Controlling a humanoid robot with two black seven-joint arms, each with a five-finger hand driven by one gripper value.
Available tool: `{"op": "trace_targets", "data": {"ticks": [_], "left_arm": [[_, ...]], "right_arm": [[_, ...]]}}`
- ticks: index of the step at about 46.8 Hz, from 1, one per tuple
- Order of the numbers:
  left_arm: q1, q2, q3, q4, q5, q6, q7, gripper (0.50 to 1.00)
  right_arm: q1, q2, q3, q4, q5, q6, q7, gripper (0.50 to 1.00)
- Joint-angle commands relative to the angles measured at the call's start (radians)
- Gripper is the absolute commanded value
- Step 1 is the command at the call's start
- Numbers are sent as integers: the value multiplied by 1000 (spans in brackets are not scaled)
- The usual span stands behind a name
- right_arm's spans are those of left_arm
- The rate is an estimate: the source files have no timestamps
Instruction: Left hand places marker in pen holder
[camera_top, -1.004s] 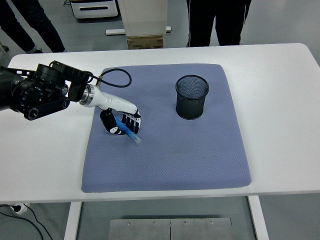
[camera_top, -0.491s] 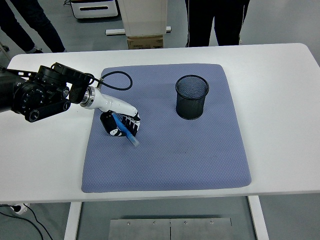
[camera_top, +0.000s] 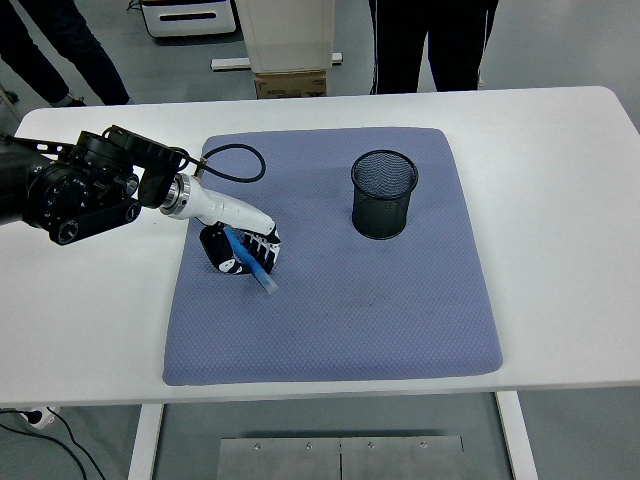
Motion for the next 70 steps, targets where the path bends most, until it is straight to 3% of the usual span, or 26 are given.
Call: {"op": "trace_targets", "data": {"ticks": [1,33,50,70], "left_arm": [[0,0,0,0,0,0,0,500],[-15,5,-11,17,-19,-3,-14,500],[-44,0,-23,26,-123,-3,-14,500],[-74,-20,-109,28,-193,-54,-12,500]], "right_arm": [[0,0,0,0,0,0,0,1000],[1,0,0,0,0,-2,0,1000],[0,0,0,0,0,0,0,1000],[1,0,0,0,0,0,0,1000]]}}
